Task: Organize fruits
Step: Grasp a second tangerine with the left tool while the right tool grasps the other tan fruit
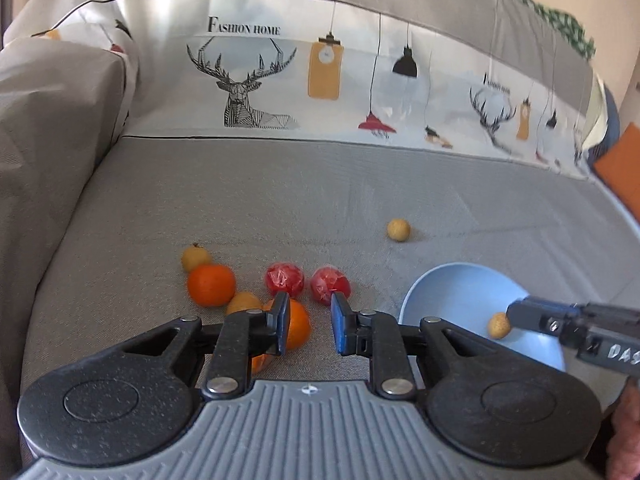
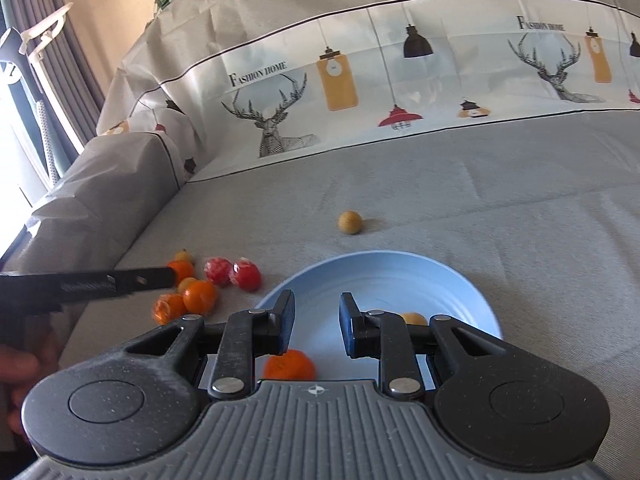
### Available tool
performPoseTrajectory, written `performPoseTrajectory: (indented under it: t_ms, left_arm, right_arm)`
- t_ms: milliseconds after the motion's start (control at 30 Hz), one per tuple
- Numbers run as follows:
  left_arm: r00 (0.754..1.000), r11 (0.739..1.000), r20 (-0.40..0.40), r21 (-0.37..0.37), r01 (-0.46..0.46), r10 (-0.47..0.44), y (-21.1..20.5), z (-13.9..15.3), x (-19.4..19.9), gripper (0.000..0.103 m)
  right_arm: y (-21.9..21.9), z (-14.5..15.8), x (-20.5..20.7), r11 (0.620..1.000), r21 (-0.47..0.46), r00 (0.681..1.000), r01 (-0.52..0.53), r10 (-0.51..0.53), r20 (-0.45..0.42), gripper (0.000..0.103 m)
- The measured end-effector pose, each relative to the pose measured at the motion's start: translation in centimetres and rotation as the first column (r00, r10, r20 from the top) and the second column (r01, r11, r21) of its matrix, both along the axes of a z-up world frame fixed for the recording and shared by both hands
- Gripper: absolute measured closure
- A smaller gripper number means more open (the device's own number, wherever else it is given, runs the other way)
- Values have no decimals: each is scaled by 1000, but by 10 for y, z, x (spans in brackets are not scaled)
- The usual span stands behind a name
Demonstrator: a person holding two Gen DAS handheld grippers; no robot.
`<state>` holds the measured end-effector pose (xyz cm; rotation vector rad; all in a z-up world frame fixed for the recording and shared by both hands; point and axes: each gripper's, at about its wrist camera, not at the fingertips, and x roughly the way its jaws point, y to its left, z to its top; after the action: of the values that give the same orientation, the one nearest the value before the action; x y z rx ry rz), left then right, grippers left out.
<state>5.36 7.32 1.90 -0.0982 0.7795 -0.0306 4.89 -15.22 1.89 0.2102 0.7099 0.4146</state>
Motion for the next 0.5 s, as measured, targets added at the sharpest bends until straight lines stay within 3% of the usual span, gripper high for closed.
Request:
performPoseTrajectory:
  t_ms: [233,300,500]
  left_arm:
    - [999,986,-38,164,22,-16,-24,-21,13,73]
    - [999,977,-33,208,41,-35,-31,-24,12,63]
    - [998,956,-31,289,56,-49,-40,-29,12,62]
  right_arm:
    - [0,1,19,1000,16,1000,22,-22,-5,77]
    - [-3,0,27,999,27,999,41,-40,-14,77]
    - [5,-3,54,997,20,997,74,-74,-20,76]
